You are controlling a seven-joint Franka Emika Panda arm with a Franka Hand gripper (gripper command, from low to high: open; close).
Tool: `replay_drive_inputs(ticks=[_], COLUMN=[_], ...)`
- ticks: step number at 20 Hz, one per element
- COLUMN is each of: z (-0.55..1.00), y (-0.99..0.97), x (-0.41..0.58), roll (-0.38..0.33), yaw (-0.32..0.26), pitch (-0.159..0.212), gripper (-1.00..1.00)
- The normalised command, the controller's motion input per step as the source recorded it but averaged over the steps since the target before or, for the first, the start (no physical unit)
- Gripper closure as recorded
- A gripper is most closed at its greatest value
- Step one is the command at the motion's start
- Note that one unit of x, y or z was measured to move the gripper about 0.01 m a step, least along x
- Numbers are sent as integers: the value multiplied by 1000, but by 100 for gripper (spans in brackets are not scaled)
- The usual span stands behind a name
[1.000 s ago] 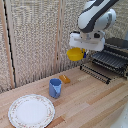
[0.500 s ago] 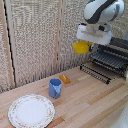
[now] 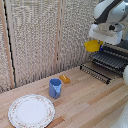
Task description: Please reach out your grabber to the yellow dish. Tenderly grip the yellow dish using your grabber. Set the yellow dish on the baking sheet. Posit your grabber on the rim of the baking sheet carrying the yellow dish. Mindfully slide the baking sheet with the yellow dish into the oven. Let go of your grabber's hold on the baking sheet's edge when it is entirely in the oven.
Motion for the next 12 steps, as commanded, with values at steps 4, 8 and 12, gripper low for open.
replay_drive_inputs(ticks=[4, 8, 12], z=[0, 0, 19], y=[-816, -780, -788], x=[273, 483, 466], roll=[38, 52, 41], yaw=[-86, -63, -63], pitch=[0, 2, 18], gripper=[100, 100, 100])
